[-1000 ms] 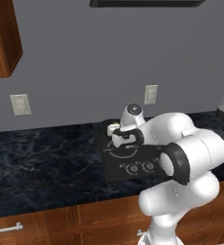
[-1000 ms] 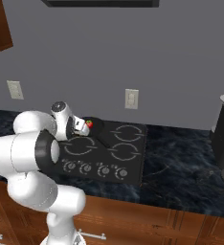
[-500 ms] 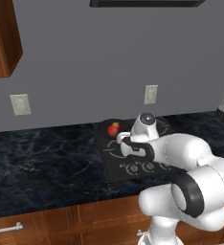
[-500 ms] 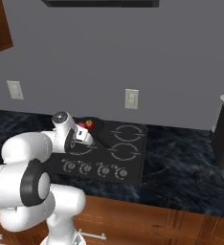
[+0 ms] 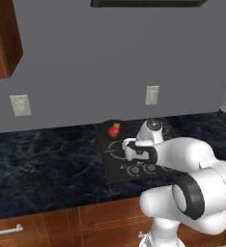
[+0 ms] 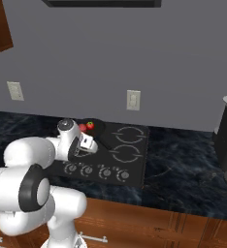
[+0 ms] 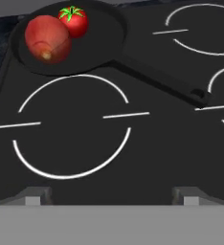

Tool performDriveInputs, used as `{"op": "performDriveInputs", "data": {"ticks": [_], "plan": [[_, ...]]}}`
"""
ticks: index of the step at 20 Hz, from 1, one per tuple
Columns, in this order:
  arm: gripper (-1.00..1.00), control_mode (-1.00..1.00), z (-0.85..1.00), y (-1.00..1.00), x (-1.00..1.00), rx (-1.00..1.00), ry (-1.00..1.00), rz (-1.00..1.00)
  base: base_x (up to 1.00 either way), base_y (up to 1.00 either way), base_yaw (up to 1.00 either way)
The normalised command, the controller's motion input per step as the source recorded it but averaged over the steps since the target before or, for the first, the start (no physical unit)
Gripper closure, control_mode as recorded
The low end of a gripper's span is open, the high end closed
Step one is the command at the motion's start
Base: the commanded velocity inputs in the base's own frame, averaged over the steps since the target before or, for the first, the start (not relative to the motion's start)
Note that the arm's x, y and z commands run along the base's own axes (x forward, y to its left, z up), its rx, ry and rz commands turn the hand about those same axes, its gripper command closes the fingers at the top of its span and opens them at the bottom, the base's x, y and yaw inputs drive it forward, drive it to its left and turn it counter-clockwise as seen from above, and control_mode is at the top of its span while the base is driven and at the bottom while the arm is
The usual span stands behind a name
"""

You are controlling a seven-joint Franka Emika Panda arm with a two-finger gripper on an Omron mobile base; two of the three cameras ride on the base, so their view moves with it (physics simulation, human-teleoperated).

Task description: Place the pan on the rear left burner on the stove. Then place the tomato and the onion in the pan and turn on the rear left burner.

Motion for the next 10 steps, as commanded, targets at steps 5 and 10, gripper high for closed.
{"op": "performDriveInputs", "data": {"ticks": [5, 10], "plan": [[-1.0, -1.0, -0.17, -0.26, -0.05, 0.0, 0.01, 0.0, 0.0, 0.0, 0.0], [-1.0, -1.0, 0.05, -0.22, -0.38, 0.0, 0.07, 0.01, 0.0, 0.0, 0.0]]}}
